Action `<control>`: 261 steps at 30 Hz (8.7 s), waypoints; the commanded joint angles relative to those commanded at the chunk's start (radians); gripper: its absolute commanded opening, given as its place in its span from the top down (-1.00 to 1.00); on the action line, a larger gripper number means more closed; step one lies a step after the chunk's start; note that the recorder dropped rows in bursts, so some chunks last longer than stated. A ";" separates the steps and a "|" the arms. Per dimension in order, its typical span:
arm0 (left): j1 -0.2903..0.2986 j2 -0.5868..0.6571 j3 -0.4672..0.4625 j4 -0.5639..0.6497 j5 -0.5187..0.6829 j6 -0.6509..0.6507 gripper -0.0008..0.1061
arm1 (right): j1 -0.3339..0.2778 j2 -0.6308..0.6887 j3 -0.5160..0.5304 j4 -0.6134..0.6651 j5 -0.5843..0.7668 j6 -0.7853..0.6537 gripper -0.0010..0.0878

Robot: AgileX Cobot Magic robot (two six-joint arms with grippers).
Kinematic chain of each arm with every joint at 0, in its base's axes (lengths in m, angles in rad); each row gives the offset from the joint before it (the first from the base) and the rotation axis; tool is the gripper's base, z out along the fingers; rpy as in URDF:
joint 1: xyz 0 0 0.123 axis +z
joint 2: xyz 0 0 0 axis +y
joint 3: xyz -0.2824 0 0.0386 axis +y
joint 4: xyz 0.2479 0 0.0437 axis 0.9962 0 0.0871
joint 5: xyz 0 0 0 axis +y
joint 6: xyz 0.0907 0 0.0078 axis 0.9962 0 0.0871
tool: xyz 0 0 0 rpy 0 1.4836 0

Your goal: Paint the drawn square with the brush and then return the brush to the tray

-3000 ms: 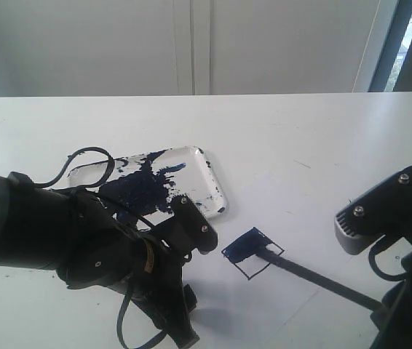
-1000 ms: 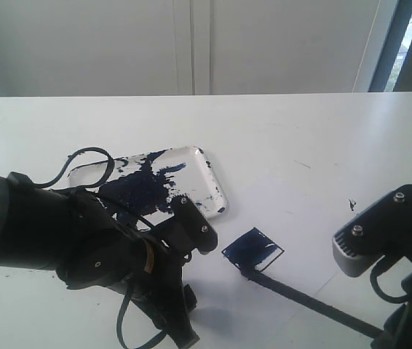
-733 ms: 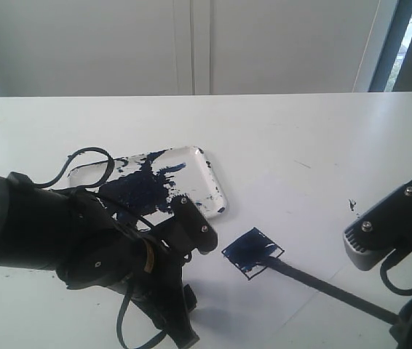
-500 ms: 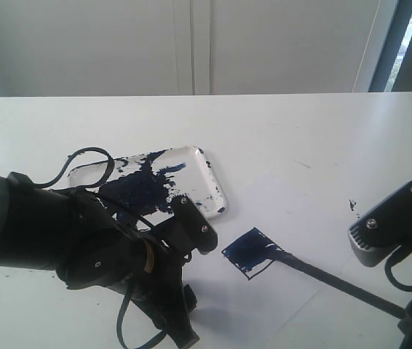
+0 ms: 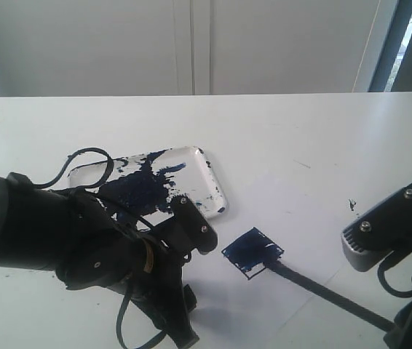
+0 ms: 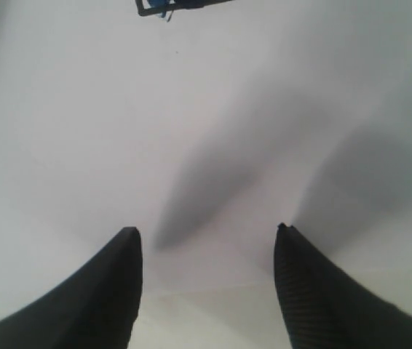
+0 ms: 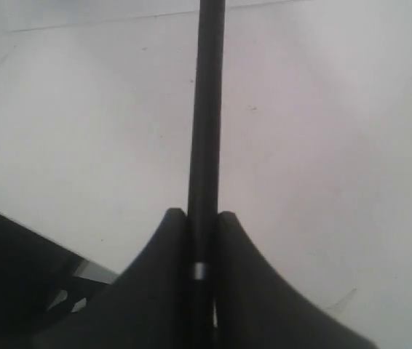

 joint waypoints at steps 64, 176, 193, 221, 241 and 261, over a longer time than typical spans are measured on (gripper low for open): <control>0.000 0.000 0.000 0.000 0.007 0.016 -0.12 | 0.000 -0.042 0.000 0.030 0.006 -0.041 0.98; 0.002 -0.298 -0.001 0.079 0.138 -0.093 -0.07 | -0.008 0.290 -0.149 -0.292 -0.385 -0.047 0.98; 0.152 -0.327 -0.001 0.404 0.223 -0.412 -0.06 | -0.023 0.611 -0.260 -0.291 -0.666 0.052 0.98; 0.164 -0.328 0.000 0.434 0.300 -0.387 -0.06 | -0.066 0.740 -0.298 -0.296 -0.715 0.096 0.46; 0.320 -0.506 0.058 0.446 0.016 -0.477 0.74 | -0.195 0.330 -0.277 -0.454 -0.889 0.082 0.98; 0.420 -0.951 0.353 0.446 -0.084 -0.532 0.77 | -0.246 -0.692 0.178 -0.370 -0.861 0.002 0.98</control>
